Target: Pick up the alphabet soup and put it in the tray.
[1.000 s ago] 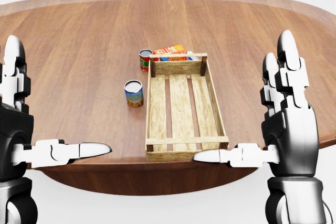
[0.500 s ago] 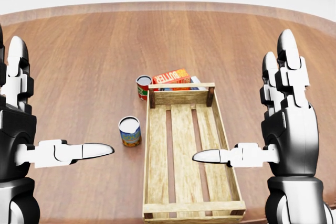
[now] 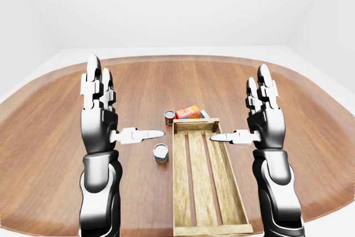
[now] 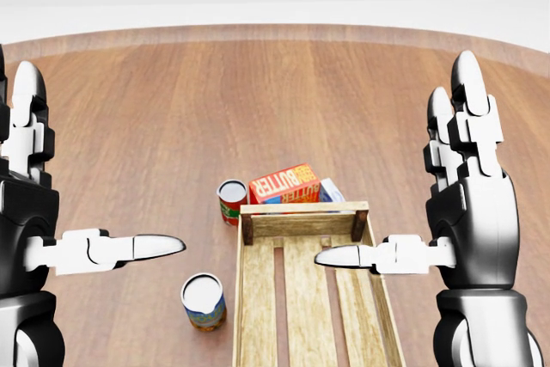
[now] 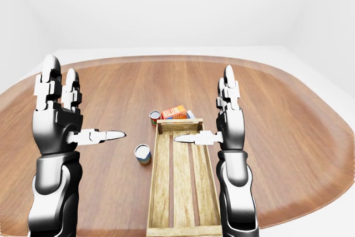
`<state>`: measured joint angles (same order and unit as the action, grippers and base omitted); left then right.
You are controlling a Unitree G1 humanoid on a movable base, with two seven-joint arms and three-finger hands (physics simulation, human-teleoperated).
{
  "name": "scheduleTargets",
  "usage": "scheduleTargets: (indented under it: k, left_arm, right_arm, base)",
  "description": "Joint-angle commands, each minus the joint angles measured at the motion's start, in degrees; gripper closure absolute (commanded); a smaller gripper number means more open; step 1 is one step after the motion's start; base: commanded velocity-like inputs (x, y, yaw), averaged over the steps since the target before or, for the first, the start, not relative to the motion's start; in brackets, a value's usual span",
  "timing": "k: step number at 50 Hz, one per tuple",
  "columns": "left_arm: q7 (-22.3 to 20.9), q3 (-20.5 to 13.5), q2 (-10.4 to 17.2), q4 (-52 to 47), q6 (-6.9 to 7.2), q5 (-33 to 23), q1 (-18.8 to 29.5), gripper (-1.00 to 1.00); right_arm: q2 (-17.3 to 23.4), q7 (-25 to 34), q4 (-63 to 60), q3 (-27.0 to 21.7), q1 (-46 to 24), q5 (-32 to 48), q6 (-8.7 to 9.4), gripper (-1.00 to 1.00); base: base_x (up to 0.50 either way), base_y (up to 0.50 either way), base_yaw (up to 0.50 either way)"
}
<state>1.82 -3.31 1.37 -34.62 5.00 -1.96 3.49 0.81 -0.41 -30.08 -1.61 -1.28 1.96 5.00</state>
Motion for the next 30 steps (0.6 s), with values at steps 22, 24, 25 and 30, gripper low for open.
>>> scheduleTargets:
  k: [22, 24, 25, 30]
  left_arm:
    - [-0.63, 0.32, -0.04, 0.47, 0.0, 0.49, -0.47, -1.0]
    - [-0.62, 0.32, -0.05, 0.44, 0.0, 0.5, -0.47, -1.0]
    - [-0.61, 0.36, -0.04, 0.4, 0.0, 0.46, -0.49, -1.0]
    - [-0.62, 0.27, -0.04, 0.42, 0.0, 0.48, -0.53, -1.0]
  right_arm:
    - [-0.12, -0.62, 0.44, 0.22, 0.06, 0.16, 0.0, -1.0]
    - [-0.11, -0.6, 0.47, 0.29, 0.11, 0.22, 0.0, -1.0]
    - [-0.11, -0.6, 0.5, 0.28, 0.13, 0.24, 0.0, -1.0]
    - [-0.05, -0.65, 1.32, -0.06, 0.29, 0.22, 0.0, -1.0]
  base:
    - [0.05, 0.0, 0.0]
    - [0.0, 0.0, 0.0]
    - [0.0, 0.0, 0.0]
    - [0.0, 0.0, 0.0]
